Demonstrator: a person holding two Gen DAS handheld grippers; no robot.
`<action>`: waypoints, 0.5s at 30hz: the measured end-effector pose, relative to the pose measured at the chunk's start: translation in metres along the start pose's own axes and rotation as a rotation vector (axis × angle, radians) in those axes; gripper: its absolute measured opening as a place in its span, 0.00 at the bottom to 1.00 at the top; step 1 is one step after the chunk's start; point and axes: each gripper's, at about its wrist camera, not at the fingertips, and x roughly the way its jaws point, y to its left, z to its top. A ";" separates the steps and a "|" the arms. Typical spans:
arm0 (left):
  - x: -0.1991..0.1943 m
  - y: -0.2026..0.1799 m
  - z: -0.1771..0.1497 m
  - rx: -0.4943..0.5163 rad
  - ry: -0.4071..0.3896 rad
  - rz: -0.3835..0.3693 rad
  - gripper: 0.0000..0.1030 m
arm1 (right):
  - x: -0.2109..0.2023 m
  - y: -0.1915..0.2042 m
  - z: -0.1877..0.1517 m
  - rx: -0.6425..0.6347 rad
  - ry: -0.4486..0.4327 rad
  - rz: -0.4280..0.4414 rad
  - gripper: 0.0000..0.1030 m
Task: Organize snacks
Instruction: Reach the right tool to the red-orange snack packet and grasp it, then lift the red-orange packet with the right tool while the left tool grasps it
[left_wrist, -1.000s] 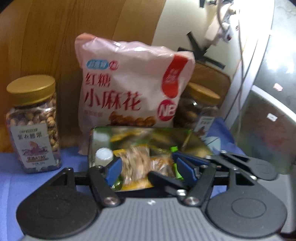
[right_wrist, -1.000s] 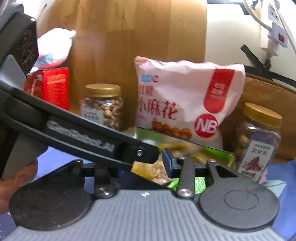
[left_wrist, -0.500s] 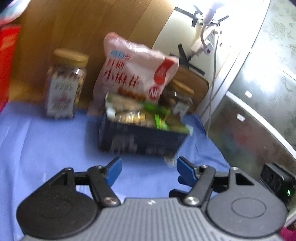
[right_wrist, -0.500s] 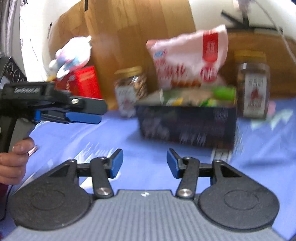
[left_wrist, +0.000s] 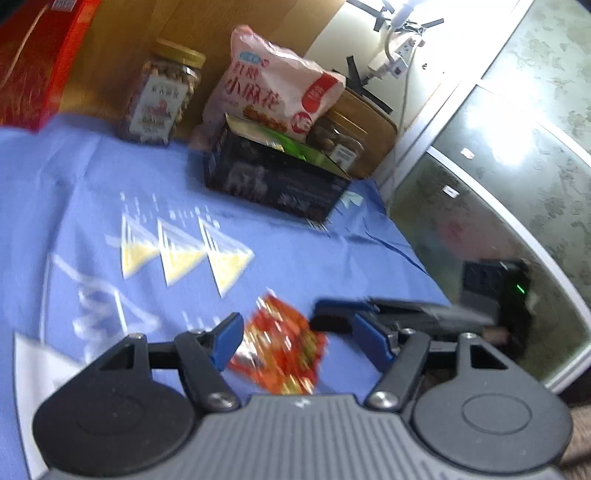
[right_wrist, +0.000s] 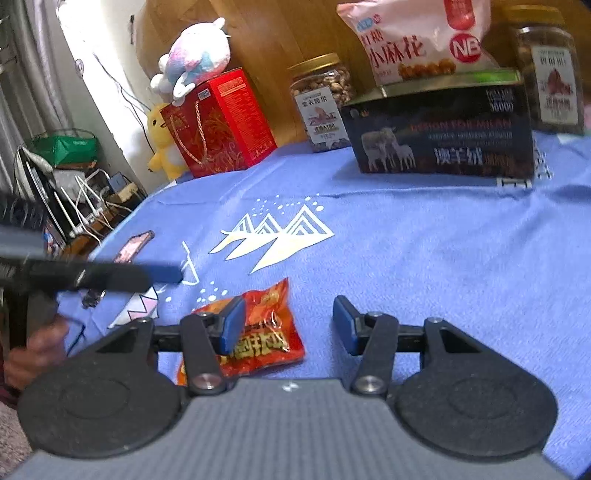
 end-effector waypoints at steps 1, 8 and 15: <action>0.001 0.001 -0.005 -0.012 0.012 -0.014 0.63 | -0.001 -0.003 0.000 0.019 0.003 0.011 0.53; 0.020 0.008 -0.019 -0.066 0.098 0.010 0.54 | -0.001 -0.011 0.000 0.109 0.038 0.091 0.54; 0.022 0.010 -0.021 -0.055 0.085 0.026 0.53 | 0.003 -0.025 -0.004 0.293 0.113 0.269 0.53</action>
